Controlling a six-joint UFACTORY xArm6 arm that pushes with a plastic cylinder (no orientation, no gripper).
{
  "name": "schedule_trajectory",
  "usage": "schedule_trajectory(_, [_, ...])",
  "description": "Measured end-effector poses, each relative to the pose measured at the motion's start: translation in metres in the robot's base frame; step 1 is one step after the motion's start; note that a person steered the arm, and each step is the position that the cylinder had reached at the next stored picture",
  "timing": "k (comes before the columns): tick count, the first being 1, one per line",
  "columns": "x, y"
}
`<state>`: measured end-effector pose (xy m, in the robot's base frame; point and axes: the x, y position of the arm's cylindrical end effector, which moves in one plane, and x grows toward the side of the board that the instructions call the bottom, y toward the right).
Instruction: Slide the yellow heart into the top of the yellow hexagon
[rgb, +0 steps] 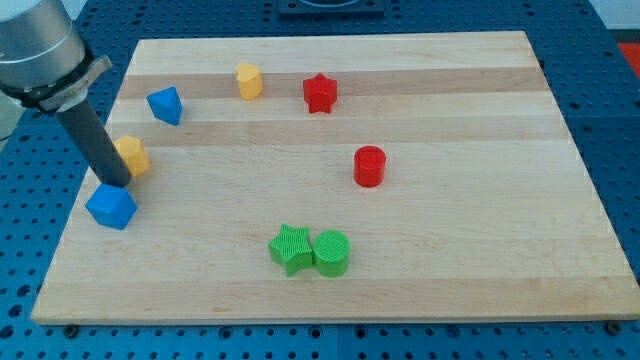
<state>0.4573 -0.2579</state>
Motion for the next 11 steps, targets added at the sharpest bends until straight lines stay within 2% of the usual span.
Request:
schedule_trajectory(1, [-0.013, 0.000])
schedule_trajectory(2, [0.004, 0.011])
schedule_trajectory(3, [0.016, 0.067])
schedule_trajectory(6, [-0.088, 0.117])
schedule_trajectory(8, [-0.157, 0.179])
schedule_trajectory(9, [-0.202, 0.176])
schedule_trajectory(10, [-0.231, 0.131])
schedule_trajectory(11, [-0.205, 0.100])
